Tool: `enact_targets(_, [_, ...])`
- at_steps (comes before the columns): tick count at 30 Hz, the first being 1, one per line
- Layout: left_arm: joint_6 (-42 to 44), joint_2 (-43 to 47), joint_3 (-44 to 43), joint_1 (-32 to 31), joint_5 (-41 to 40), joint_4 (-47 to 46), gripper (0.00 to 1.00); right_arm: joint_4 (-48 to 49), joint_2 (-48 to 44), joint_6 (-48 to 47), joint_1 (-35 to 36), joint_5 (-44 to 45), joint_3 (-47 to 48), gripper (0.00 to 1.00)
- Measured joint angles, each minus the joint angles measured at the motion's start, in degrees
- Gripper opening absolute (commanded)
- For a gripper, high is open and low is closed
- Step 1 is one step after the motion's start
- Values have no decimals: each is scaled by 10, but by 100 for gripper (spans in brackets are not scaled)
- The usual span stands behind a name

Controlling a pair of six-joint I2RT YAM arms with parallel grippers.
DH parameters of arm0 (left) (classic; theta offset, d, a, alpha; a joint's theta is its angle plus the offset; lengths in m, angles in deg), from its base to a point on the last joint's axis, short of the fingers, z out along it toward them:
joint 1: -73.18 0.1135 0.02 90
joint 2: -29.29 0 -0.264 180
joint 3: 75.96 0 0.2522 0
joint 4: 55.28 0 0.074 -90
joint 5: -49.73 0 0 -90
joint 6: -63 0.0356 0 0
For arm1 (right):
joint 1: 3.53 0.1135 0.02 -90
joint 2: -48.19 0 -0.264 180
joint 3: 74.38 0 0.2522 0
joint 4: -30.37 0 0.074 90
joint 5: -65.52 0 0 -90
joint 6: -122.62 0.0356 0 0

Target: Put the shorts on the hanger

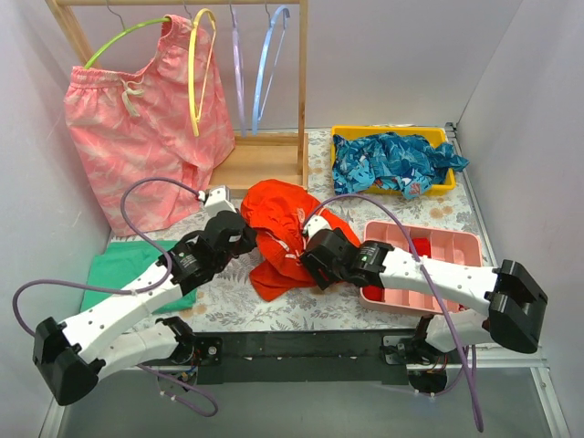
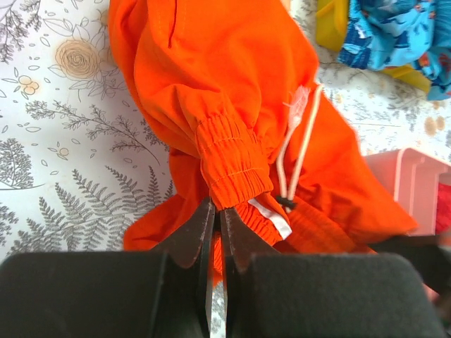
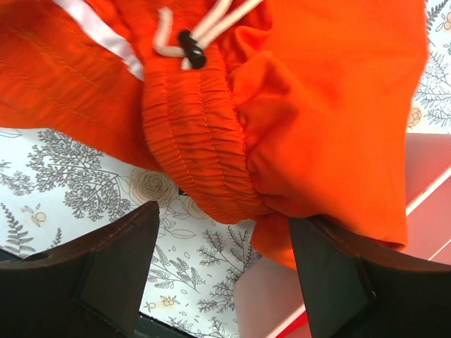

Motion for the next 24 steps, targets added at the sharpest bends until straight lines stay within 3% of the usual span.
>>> enact_targets(7, [4, 60, -68, 0, 13, 104, 0, 21, 52, 15, 4, 23, 0, 82])
enact_targets(15, [13, 64, -113, 0, 17, 162, 0, 58, 72, 32, 22, 47, -1, 80])
enact_targets(18, [15, 64, -123, 0, 17, 179, 0, 68, 89, 44, 22, 73, -1, 54])
enact_targets(19, [16, 64, -127, 0, 16, 184, 0, 68, 93, 47, 22, 84, -1, 31])
enact_targets(20, [17, 66, -131, 0, 14, 190, 0, 67, 97, 51, 22, 97, -1, 21])
enact_targets(22, [24, 70, -139, 0, 7, 200, 0, 54, 100, 63, 22, 130, 4, 5])
enact_targets(24, [33, 71, -150, 0, -6, 216, 0, 30, 101, 73, 22, 160, 22, 1])
